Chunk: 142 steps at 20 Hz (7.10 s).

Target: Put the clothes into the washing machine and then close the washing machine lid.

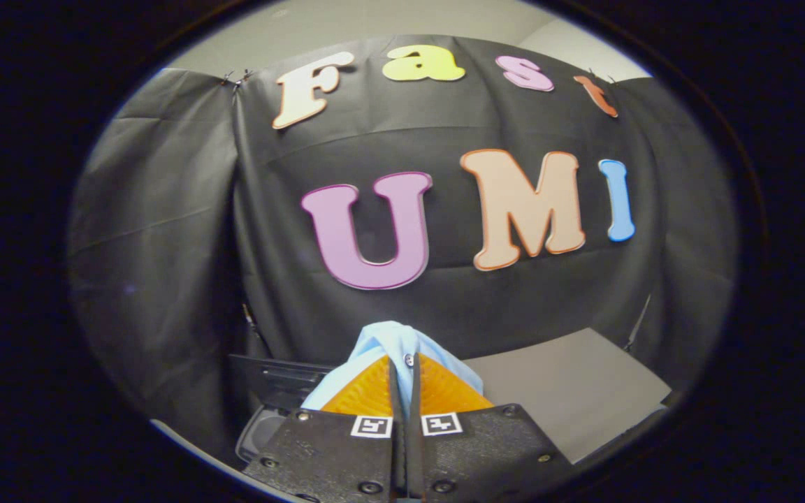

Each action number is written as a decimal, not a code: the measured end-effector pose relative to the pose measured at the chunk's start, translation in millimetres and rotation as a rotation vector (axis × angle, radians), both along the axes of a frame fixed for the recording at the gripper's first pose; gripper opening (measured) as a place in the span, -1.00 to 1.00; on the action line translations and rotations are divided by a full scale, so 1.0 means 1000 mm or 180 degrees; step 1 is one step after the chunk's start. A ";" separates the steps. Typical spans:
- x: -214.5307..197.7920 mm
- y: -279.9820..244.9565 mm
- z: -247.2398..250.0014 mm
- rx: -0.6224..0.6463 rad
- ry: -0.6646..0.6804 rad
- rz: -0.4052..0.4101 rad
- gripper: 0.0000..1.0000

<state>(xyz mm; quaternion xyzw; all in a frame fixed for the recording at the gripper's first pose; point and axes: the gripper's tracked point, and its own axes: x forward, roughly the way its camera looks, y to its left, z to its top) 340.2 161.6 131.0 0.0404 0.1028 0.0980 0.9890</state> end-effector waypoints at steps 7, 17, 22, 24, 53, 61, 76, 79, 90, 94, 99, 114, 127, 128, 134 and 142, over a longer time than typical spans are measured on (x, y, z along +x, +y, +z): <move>-0.009 0.119 -0.045 0.0200 0.0283 0.0553 -0.97; -0.010 0.194 -0.157 0.0001 0.0734 0.0878 -0.97; -0.007 0.200 -0.223 -0.0127 0.0989 0.0889 -0.97; -0.002 0.189 -0.254 -0.0240 0.1058 0.0734 -0.97; 0.006 0.152 -0.435 -0.0144 0.2212 -0.0416 0.09; 0.014 0.165 -0.355 -0.0041 0.1807 -0.0434 0.96; 0.083 0.201 -0.114 0.0083 0.0257 -0.0478 0.93; 0.099 0.211 -0.095 0.0082 0.0076 -0.0349 0.93; 0.152 0.226 -0.120 -0.0437 -0.0354 -0.0327 0.93; 0.167 0.230 -0.139 -0.0440 -0.0126 -0.0329 0.93; 0.170 0.237 -0.154 -0.0373 0.0060 -0.0105 0.93; 0.165 0.230 -0.142 -0.0352 -0.0172 -0.0261 0.94; 0.156 0.226 -0.134 -0.0344 -0.0330 -0.0345 0.95; 0.155 0.225 -0.133 -0.0345 -0.0344 -0.0361 0.95; 0.153 0.226 -0.133 -0.0330 -0.0403 -0.0302 0.95; 0.151 0.226 -0.129 -0.0295 -0.0569 -0.0293 0.95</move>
